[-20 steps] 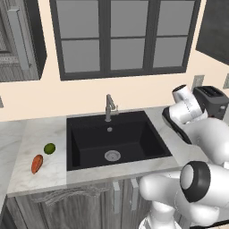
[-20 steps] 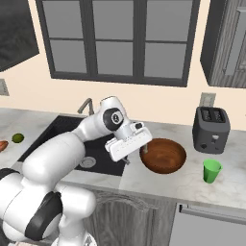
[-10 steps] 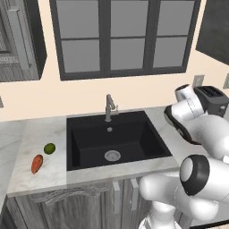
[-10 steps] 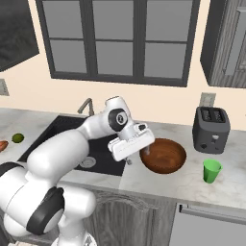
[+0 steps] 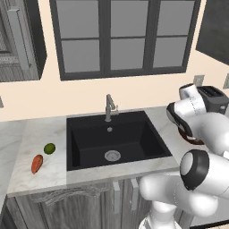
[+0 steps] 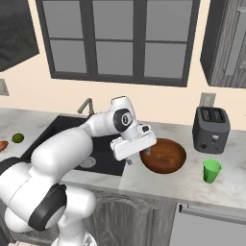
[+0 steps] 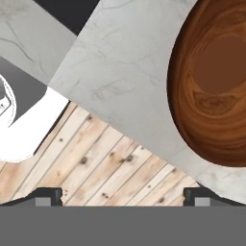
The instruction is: Remove the lime and sweet potato from the sink. Then move the bowl and cup from the counter to the sink for washing.
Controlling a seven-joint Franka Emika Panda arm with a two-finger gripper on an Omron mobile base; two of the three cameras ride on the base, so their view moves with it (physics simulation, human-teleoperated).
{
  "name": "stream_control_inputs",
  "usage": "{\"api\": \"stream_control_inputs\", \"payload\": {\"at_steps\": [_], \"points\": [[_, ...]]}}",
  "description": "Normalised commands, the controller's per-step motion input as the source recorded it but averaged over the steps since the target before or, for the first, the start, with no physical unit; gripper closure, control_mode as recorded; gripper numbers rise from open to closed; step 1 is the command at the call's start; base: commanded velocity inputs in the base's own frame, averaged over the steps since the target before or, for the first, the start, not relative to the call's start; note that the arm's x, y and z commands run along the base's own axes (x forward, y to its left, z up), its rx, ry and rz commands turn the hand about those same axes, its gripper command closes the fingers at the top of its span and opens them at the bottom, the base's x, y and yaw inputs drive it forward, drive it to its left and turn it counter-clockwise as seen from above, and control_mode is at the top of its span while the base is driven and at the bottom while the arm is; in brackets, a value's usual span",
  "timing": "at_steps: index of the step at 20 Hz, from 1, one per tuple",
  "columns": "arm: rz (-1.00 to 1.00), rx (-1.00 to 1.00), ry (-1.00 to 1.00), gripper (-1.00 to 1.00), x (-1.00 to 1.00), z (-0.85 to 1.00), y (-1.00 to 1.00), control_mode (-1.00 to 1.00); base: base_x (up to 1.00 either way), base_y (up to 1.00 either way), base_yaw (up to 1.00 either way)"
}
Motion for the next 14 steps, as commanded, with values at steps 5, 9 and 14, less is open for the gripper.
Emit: {"api": "stream_control_inputs", "payload": {"at_steps": [5, 9, 14], "points": [[0.0, 0.02, -0.04, -1.0, 0.09, -0.08, 0.0, -1.0, 0.0, 0.0, 0.0], [0.0, 0.03, -0.04, -1.0, 0.07, -0.11, 0.0, -1.0, 0.0, 0.0, 0.0], [0.0, 0.07, -0.09, -1.0, 0.02, -0.12, 0.0, -1.0, 0.0, 0.0, 0.0]]}}
